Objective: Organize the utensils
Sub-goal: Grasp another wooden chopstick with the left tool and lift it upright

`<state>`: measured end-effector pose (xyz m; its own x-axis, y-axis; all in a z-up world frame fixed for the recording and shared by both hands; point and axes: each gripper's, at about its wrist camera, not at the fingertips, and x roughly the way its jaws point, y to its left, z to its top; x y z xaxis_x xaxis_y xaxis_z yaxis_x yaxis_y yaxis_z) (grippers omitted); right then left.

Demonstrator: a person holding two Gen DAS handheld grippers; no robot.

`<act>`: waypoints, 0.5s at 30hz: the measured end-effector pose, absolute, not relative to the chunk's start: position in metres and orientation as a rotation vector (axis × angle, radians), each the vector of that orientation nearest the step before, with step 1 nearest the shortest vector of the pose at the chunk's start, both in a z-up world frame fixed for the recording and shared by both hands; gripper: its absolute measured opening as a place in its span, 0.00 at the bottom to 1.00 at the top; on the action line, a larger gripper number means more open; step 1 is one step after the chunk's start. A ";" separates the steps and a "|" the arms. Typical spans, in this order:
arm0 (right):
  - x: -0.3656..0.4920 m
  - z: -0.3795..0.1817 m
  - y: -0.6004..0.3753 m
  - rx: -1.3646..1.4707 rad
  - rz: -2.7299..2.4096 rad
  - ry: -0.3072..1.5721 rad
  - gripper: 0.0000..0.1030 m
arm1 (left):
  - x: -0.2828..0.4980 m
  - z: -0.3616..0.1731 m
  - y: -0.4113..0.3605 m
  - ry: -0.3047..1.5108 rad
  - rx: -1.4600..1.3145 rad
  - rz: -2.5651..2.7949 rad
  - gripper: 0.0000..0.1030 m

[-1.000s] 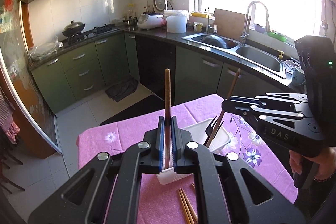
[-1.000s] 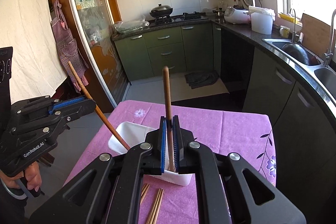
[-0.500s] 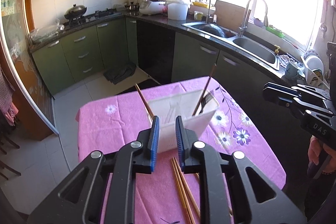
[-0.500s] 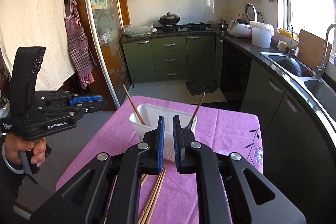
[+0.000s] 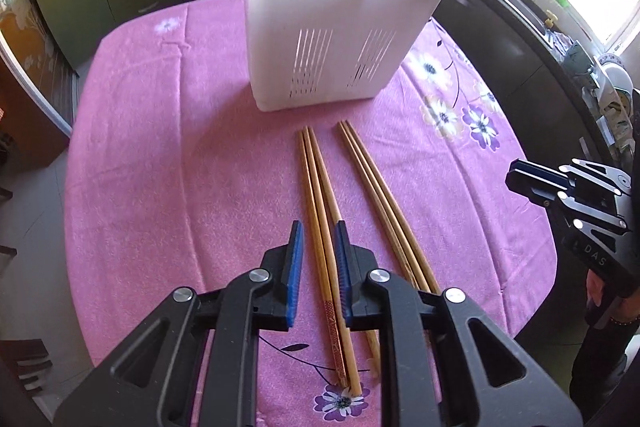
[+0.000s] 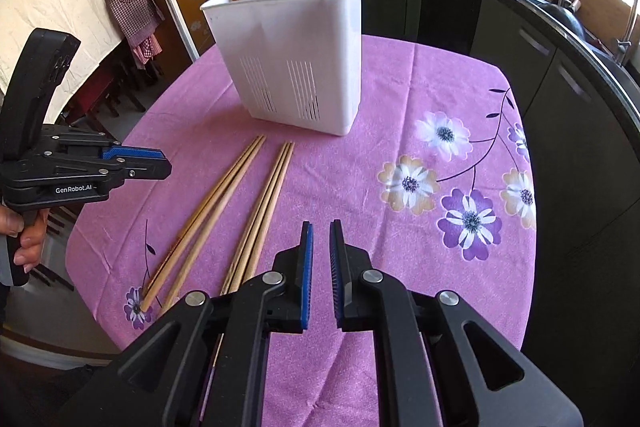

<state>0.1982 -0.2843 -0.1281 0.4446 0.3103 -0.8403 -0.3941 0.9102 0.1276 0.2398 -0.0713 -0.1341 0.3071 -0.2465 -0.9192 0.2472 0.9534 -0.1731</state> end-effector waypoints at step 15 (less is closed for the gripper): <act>0.203 -0.142 -0.299 -0.059 0.445 1.054 0.16 | 0.275 -0.180 -0.094 1.326 0.088 -0.260 0.15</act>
